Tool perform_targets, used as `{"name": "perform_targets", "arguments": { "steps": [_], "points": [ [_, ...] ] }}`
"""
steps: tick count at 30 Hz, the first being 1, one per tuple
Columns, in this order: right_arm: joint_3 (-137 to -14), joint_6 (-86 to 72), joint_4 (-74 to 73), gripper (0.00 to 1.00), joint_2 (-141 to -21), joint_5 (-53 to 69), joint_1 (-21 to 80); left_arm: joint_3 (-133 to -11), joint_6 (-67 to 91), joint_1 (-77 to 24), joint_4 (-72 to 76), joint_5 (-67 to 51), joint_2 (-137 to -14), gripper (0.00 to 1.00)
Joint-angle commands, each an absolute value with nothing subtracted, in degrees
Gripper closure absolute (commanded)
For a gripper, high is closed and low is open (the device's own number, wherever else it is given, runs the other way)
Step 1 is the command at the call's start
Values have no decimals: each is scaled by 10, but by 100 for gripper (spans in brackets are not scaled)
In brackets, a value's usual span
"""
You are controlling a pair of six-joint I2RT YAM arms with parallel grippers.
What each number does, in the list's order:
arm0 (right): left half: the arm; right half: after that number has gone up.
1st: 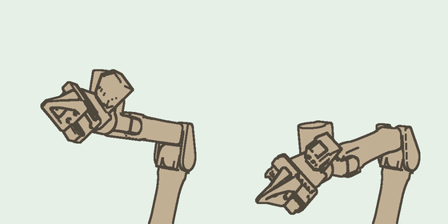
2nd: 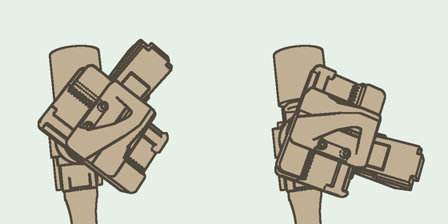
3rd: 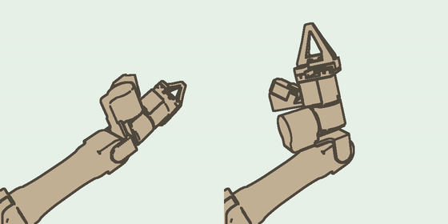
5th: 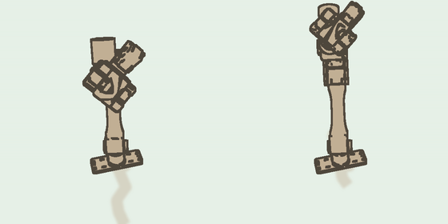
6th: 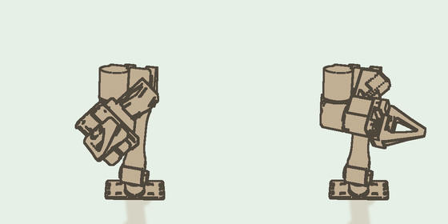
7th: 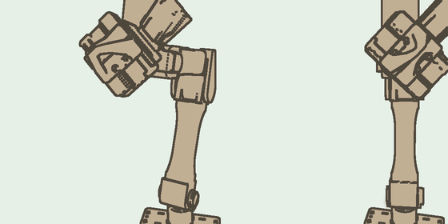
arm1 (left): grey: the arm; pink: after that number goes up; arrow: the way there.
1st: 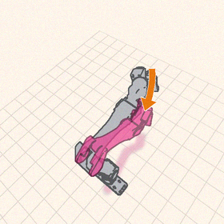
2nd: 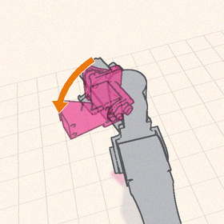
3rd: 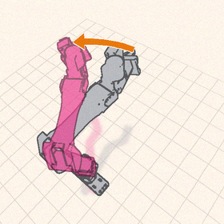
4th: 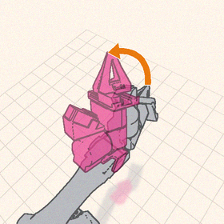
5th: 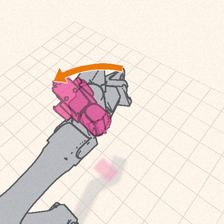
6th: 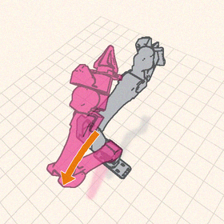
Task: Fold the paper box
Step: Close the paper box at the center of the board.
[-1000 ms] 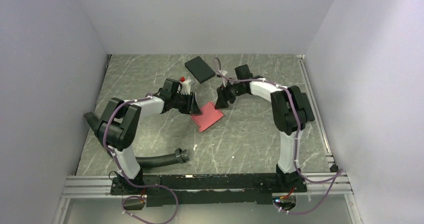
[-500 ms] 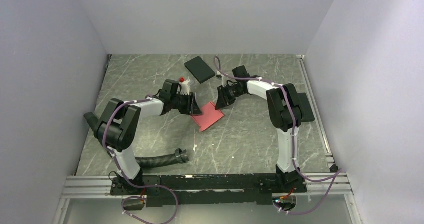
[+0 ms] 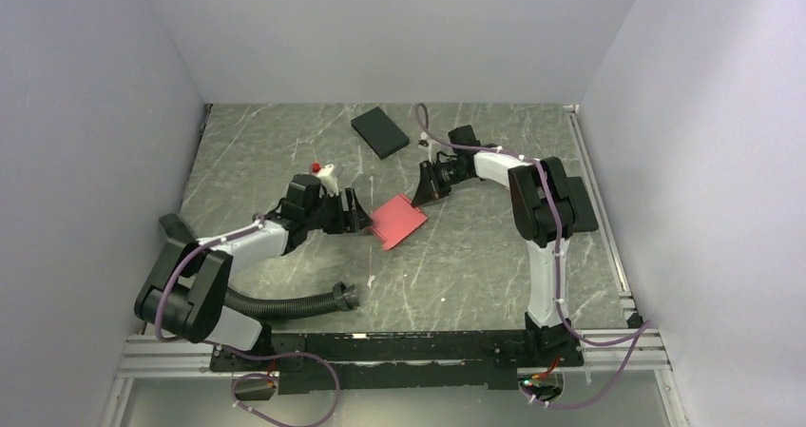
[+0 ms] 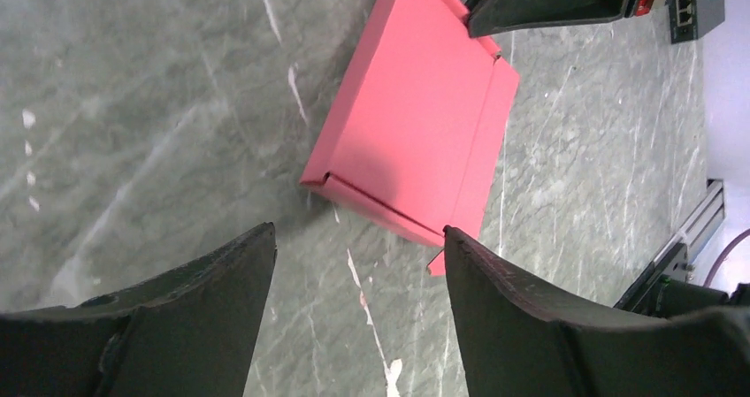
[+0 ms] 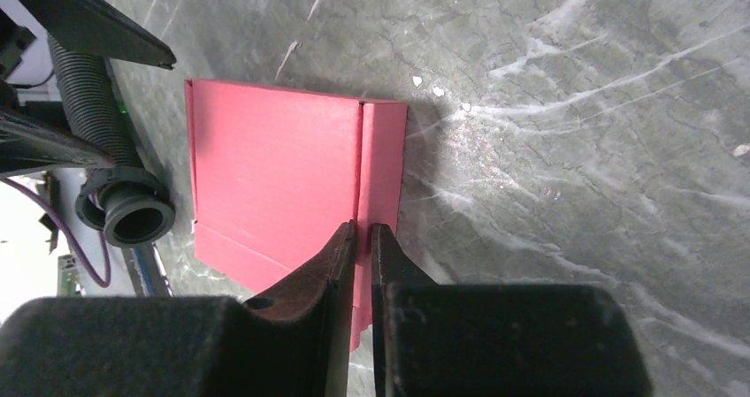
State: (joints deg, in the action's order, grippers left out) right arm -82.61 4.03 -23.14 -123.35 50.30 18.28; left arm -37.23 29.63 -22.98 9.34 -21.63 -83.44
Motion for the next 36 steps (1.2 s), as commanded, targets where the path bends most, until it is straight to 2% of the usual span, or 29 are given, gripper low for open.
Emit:
{"name": "perform_targets", "arguments": {
  "steps": [1, 6, 13, 21, 28, 31, 36],
  "points": [
    [-827, 36, -229, 94, -1257, 482, 169, -322, 372, -229, 162, -195, -804, 24],
    [-825, 28, -225, 95, -1263, 494, 158, -265, 465, -229, 277, -217, -820, 21],
    [-825, 22, -222, 95, -1265, 502, 157, -241, 569, -229, 468, -254, -903, 18],
    [-822, 14, -214, 95, -1267, 508, 157, -242, 673, -233, 589, -259, -1002, 21],
    [-819, 2, -205, 94, -1268, 513, 157, -257, 765, -254, 673, -241, -1097, 38],
    [-818, 2, -205, 93, -1266, 514, 157, -258, 804, -255, 728, -237, -1131, 50],
    [-827, 18, -216, 81, -1248, 519, 152, -251, 831, -254, 777, -232, -1152, 67]
  ]
}}
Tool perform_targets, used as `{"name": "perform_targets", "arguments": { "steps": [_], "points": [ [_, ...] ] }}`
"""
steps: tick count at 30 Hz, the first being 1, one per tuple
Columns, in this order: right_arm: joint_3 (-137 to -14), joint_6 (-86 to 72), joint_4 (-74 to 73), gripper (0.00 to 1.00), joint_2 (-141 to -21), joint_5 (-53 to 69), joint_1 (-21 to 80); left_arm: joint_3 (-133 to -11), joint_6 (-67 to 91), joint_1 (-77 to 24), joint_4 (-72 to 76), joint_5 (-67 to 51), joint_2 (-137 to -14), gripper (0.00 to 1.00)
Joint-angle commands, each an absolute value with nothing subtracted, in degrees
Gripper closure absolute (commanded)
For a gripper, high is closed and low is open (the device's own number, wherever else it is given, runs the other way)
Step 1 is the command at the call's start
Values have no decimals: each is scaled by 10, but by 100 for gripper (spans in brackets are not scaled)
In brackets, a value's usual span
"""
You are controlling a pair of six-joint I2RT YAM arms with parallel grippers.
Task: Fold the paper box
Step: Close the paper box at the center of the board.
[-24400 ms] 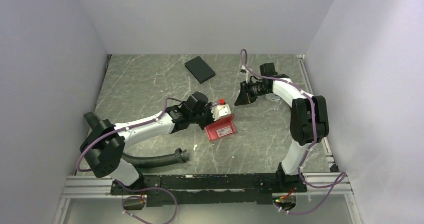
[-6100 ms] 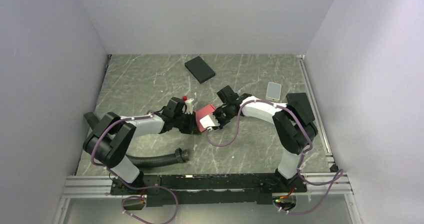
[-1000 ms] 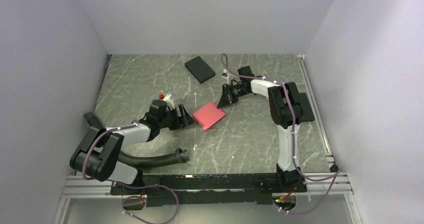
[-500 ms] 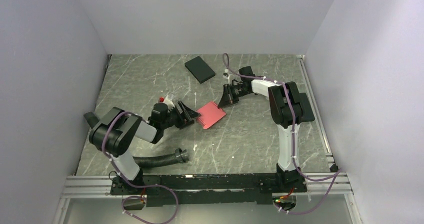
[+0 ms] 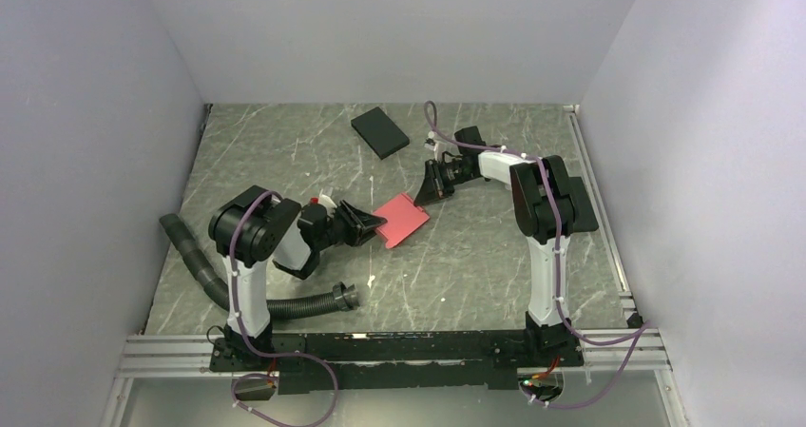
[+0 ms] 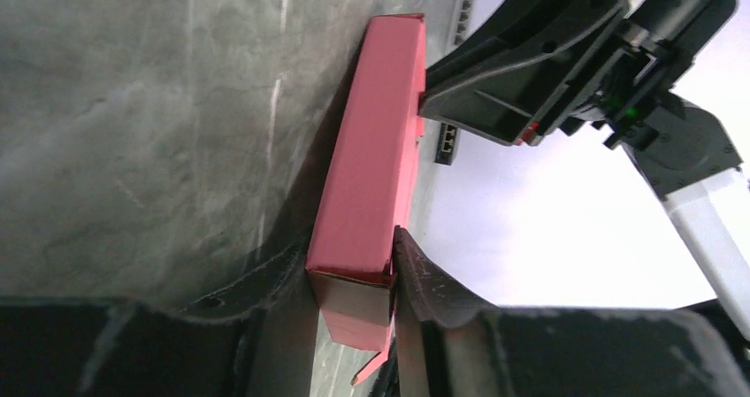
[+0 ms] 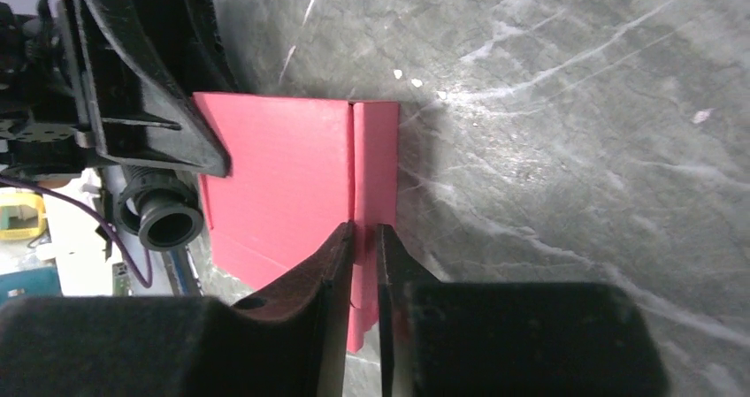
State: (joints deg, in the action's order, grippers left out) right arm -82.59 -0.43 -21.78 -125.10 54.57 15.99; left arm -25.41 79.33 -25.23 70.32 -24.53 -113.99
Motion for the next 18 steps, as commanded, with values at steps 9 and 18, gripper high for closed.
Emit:
{"name": "perform_targets", "arguments": {
  "steps": [9, 18],
  "points": [
    [-832, 169, -267, 38, -1087, 521, 106, -234, 908, -241, 824, -241, -1147, 81],
    [-578, 724, -257, 0, -784, 560, 195, -243, 1003, -238, 799, -288, -1105, 82]
  ]
}}
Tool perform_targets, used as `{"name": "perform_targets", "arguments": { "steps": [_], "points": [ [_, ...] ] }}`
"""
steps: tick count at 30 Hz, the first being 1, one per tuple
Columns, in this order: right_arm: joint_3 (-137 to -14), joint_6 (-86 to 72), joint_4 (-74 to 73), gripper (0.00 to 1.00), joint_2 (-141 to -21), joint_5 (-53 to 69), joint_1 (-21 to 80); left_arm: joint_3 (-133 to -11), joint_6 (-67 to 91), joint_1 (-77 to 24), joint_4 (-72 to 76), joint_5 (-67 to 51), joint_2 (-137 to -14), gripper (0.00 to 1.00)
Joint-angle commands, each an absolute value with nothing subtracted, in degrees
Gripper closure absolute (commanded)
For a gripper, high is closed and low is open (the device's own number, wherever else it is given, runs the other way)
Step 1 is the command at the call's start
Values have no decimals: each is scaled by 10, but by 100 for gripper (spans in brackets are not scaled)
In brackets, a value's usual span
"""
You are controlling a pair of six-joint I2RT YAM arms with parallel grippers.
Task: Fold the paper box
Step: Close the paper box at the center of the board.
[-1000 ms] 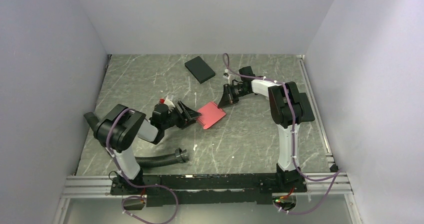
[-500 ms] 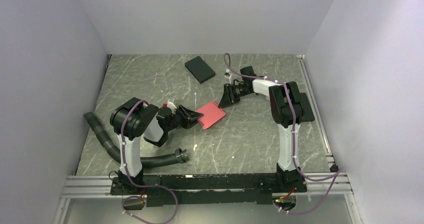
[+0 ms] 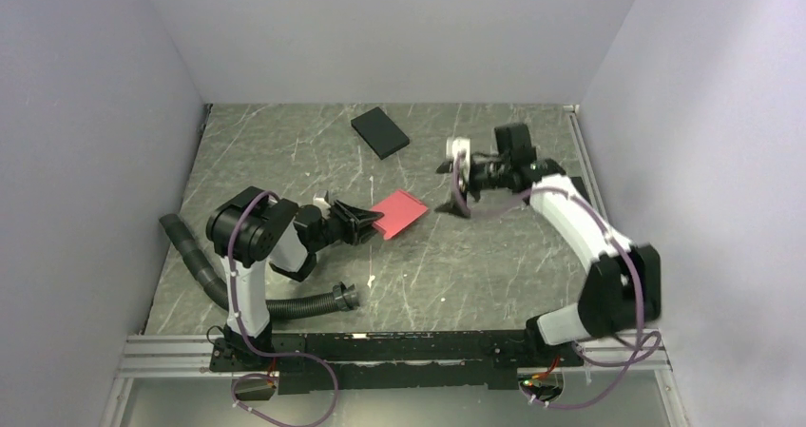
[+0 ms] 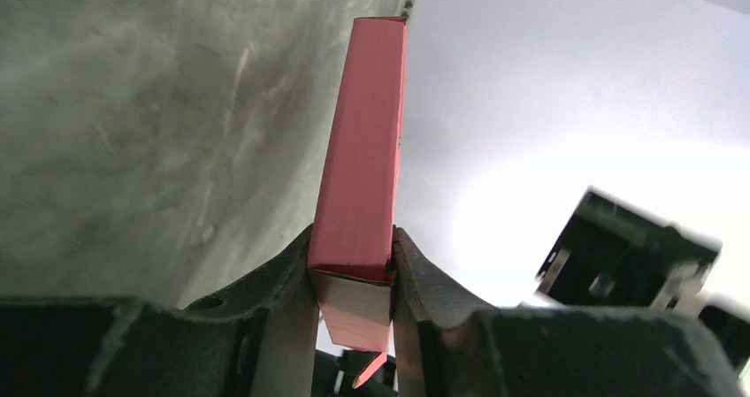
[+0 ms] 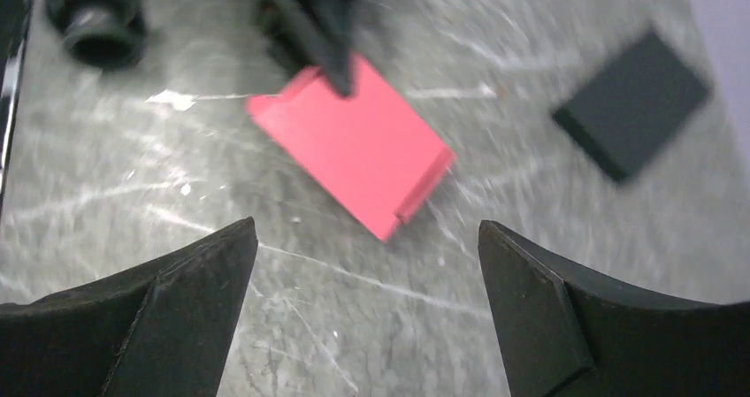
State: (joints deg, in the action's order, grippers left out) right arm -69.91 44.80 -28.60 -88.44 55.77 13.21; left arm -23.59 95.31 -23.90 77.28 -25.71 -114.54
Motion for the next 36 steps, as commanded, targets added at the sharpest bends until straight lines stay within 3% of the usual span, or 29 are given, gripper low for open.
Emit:
{"name": "perform_targets", "arguments": {
  "steps": [1, 14, 19, 21, 27, 31, 36],
  "points": [
    [-564, 745, -241, 0, -774, 535, 214, -243, 1008, -238, 793, -290, -1096, 82],
    [-483, 773, -67, 1, -782, 275, 366, -265, 1084, -238, 750, -330, -1045, 79],
    [-433, 774, 68, 7, -798, 177, 403, -279, 1105, -239, 775, -348, -1061, 77],
    [-422, 775, 115, 11, -806, 147, 415, -281, 1112, -239, 790, -352, -1068, 76],
    [-407, 769, 180, 39, -812, 101, 429, -280, 1121, -239, 819, -353, -1082, 70],
    [-402, 767, 195, 52, -812, 93, 432, -277, 1135, -239, 863, -350, -1100, 65],
    [-407, 745, 181, 65, -809, 98, 431, -276, 1129, -238, 882, -349, -1100, 41]
  ]
}}
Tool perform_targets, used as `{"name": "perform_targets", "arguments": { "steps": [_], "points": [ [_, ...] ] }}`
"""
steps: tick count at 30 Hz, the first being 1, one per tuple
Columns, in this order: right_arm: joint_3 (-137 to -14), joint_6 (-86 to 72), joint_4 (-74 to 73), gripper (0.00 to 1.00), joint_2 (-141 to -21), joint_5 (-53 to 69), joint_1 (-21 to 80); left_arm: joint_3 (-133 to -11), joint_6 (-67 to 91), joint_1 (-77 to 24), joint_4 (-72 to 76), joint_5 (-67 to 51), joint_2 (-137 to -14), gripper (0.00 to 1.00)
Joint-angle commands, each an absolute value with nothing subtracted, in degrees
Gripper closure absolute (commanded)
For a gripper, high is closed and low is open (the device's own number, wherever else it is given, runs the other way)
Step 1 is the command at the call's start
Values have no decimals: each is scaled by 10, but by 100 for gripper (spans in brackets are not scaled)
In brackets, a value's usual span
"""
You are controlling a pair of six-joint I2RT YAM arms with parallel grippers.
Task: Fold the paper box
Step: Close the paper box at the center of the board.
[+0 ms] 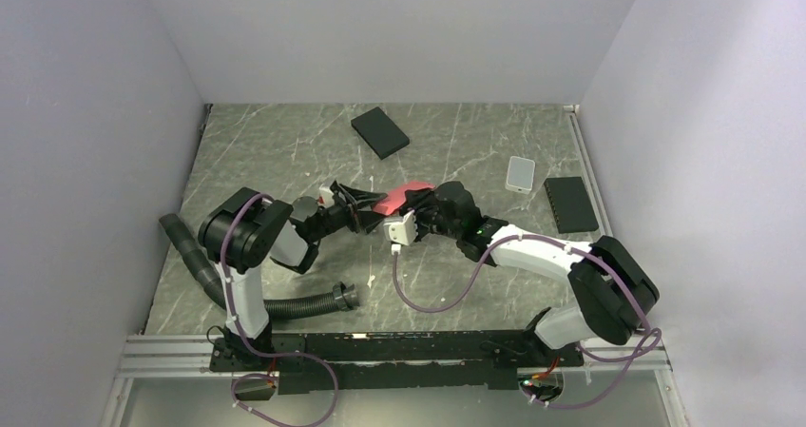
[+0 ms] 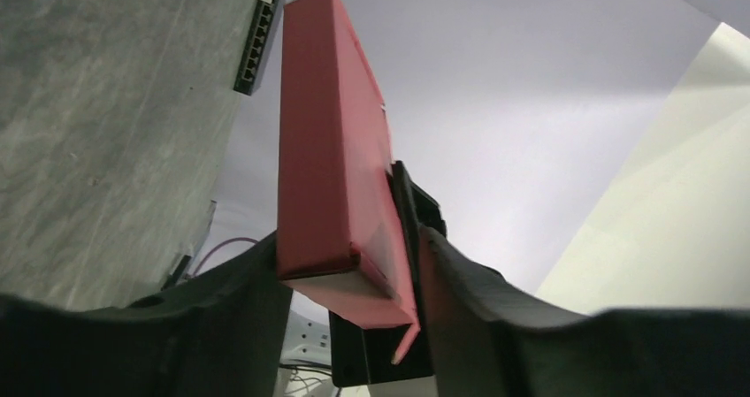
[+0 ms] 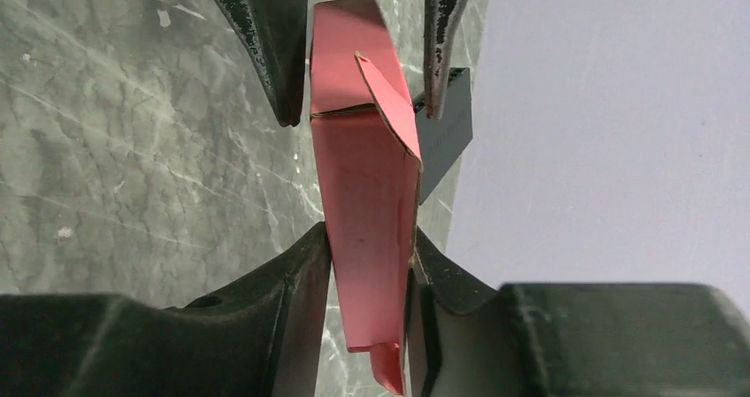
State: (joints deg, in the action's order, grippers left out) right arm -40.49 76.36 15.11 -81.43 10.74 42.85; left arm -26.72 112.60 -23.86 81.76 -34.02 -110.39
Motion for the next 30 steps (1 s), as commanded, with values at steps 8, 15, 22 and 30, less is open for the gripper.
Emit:
{"name": "perform_targets", "arguments": {
  "steps": [8, 15, 22, 30],
  "points": [
    [-441, 668, 130, 71, -798, 135, 410, -253, 1085, -223, 854, -362, -1055, 30],
    [-505, 525, 41, 73, -778, 264, 329, -205, 1003, -189, 786, -377, -968, 29],
    [-612, 254, -104, 74, -809, 440, 231, -266, 663, -150, 321, -344, -709, 26],
    [-523, -199, 75, 75, -919, 632, 194, -316, 414, -154, 13, -144, -447, 1]
  ]
}}
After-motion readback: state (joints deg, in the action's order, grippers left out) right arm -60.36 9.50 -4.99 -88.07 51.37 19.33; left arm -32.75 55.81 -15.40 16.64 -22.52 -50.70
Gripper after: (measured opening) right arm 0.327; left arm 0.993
